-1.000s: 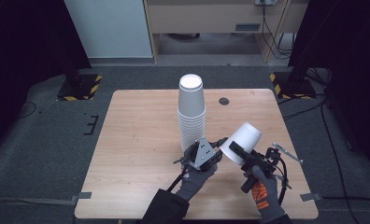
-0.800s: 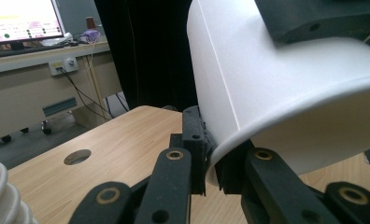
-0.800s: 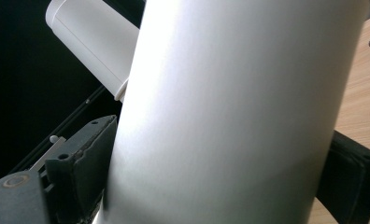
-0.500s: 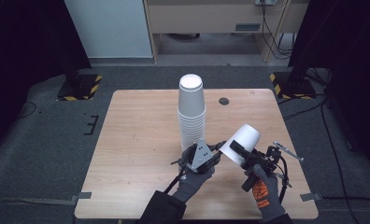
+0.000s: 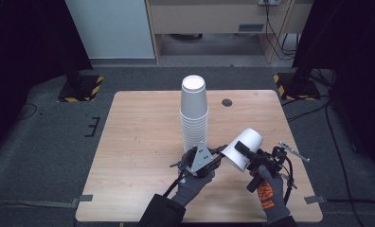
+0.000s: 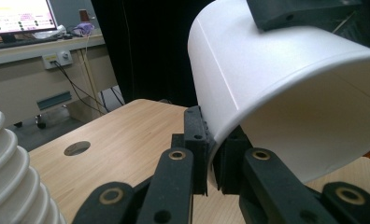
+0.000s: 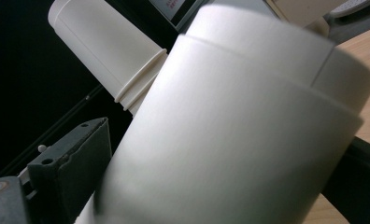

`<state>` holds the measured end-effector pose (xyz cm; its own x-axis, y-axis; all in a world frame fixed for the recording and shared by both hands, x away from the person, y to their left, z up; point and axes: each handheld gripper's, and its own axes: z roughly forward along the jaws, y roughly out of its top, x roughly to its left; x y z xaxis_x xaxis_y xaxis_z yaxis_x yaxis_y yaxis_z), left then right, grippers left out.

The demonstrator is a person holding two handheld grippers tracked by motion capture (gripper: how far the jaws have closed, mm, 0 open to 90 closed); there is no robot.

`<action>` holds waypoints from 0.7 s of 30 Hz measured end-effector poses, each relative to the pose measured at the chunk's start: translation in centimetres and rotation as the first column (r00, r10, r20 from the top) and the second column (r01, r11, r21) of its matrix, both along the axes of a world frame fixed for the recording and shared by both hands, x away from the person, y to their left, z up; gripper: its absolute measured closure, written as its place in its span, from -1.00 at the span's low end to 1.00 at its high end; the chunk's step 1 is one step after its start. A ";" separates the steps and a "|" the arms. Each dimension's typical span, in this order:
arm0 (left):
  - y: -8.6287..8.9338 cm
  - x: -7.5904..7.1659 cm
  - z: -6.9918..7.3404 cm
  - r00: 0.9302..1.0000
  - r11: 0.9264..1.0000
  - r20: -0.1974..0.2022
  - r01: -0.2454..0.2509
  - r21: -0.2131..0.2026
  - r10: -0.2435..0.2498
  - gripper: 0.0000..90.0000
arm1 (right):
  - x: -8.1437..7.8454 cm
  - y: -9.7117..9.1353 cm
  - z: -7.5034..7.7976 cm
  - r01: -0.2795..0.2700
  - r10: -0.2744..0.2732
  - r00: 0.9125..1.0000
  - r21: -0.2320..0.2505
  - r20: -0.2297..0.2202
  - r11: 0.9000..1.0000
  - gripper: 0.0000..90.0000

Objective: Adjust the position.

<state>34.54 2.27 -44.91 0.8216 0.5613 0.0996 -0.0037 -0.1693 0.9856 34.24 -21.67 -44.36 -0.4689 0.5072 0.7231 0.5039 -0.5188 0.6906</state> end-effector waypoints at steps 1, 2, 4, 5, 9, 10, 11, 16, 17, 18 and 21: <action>0.1 -0.1 0.0 1.000 1.000 -0.002 0.000 0.004 0.000 0.89 | 0.0 0.0 0.0 0.002 -0.002 1.000 0.002 0.001 1.000 -0.91; 0.2 -0.1 0.1 1.000 1.000 -0.002 0.001 0.007 -0.001 0.89 | 0.1 -0.1 0.0 0.002 -0.002 1.000 0.001 0.004 1.000 -0.91; 0.4 -0.2 0.1 1.000 1.000 -0.006 0.006 0.013 -0.006 0.89 | 0.1 -0.1 0.0 0.007 -0.007 1.000 -0.001 0.004 1.000 -0.92; 0.4 -0.2 0.1 1.000 1.000 -0.008 0.007 0.016 -0.007 0.89 | 0.1 -0.1 0.0 0.007 -0.007 1.000 0.000 0.006 1.000 -0.92; 1.1 -0.5 0.1 1.000 0.999 -0.019 0.018 0.031 -0.017 0.89 | 0.1 -0.5 0.0 0.048 -0.048 0.999 -0.005 0.017 0.999 -0.85; 1.3 -0.5 0.2 1.000 0.999 -0.019 0.019 0.036 -0.019 0.89 | 0.1 -0.8 0.0 0.069 -0.068 0.997 -0.009 0.022 0.998 -0.84; 1.5 -0.6 0.2 1.000 0.999 -0.021 0.019 0.041 -0.018 0.89 | 0.2 -1.2 0.0 0.081 -0.081 0.996 -0.009 0.023 0.997 -0.84; 2.4 -0.8 0.3 0.999 0.998 -0.039 0.030 0.057 -0.027 0.89 | 0.4 -2.6 0.0 0.128 -0.128 0.991 -0.003 0.028 0.992 -0.83; 2.6 -0.8 0.2 0.999 0.998 -0.043 0.032 0.062 -0.029 0.89 | 0.4 -2.7 0.0 0.131 -0.131 0.991 -0.003 0.029 0.991 -0.83; 2.8 -0.9 0.2 0.999 0.997 -0.046 0.032 0.066 -0.029 0.89 | 0.4 -2.9 0.0 0.138 -0.138 0.990 0.000 0.029 0.990 -0.82; 3.4 -1.1 0.1 0.998 0.997 -0.059 0.037 0.072 -0.033 0.89 | 0.5 -3.4 0.0 0.159 -0.158 0.987 -0.001 0.037 0.987 -0.82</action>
<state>33.41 5.66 -44.85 0.8463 0.5249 0.0912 0.0452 -0.2412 0.9694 34.72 -25.11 -44.34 -0.4086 0.5802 0.7046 0.3897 -0.5872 0.7094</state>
